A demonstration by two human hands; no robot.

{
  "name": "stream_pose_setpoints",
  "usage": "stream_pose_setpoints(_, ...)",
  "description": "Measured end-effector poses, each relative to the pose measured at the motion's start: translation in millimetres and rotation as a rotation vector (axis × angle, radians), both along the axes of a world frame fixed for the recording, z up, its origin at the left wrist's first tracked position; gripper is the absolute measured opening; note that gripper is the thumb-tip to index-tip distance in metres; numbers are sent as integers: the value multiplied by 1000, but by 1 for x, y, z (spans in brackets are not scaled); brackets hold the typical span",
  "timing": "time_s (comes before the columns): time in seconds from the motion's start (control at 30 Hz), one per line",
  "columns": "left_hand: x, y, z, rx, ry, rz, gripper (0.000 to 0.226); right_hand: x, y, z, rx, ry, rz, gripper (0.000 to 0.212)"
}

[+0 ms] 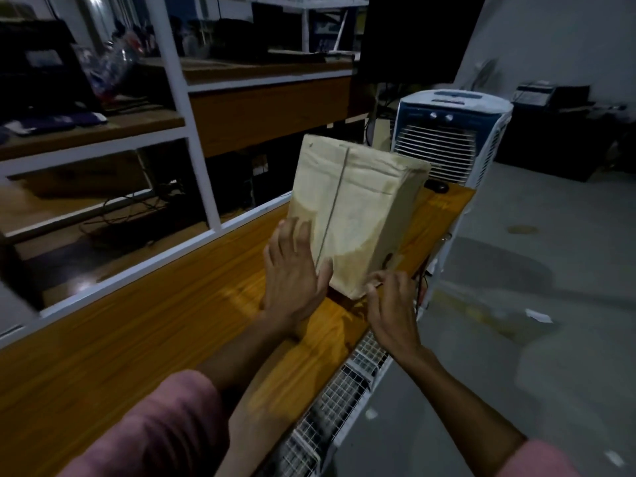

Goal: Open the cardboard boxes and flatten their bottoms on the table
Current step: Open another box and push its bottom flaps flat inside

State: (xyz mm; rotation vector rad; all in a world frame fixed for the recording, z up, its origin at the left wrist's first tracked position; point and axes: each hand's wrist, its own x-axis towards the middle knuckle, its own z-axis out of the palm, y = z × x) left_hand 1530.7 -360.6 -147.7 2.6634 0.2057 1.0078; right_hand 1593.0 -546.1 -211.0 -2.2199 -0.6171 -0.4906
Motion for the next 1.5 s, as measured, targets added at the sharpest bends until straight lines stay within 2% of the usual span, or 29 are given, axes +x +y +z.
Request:
stream_pose_setpoints(0.1,-18,-1,32,59,-77,-30,73,-17,1,14,45,-18,-48,21)
stream_pose_setpoints(0.27,-41,2,51,189,7,-45,77,-37,12,31,105,2,-32,40)
stream_pose_setpoints(0.43,-63,5,55,231,-4,25,71,-55,21,33,156,-2,56,59)
stream_pose_setpoints(0.57,-65,8,58,302,93,-28,73,-54,29,38,262,-10,28,56)
stream_pose_setpoints(0.7,-54,5,57,291,190,-45,76,-35,31,46,216,-56,43,46)
stream_pose_setpoints(0.87,-18,-8,68,268,233,-104,84,-20,31,60,210,-96,61,54)
stream_pose_setpoints(1.0,6,-14,76,282,260,-167,78,-8,32,64,272,-40,92,54)
stream_pose_setpoints(1.13,2,-18,79,350,225,-60,73,1,36,59,292,41,121,56)
stream_pose_setpoints(1.23,-15,-17,79,412,123,66,64,-10,39,60,303,-45,159,47)
stream_pose_setpoints(1.37,-52,-3,70,364,120,219,68,-41,45,59,271,-179,253,41)
stream_pose_setpoints(1.5,-93,16,69,282,78,348,62,-66,57,51,225,-190,374,43)
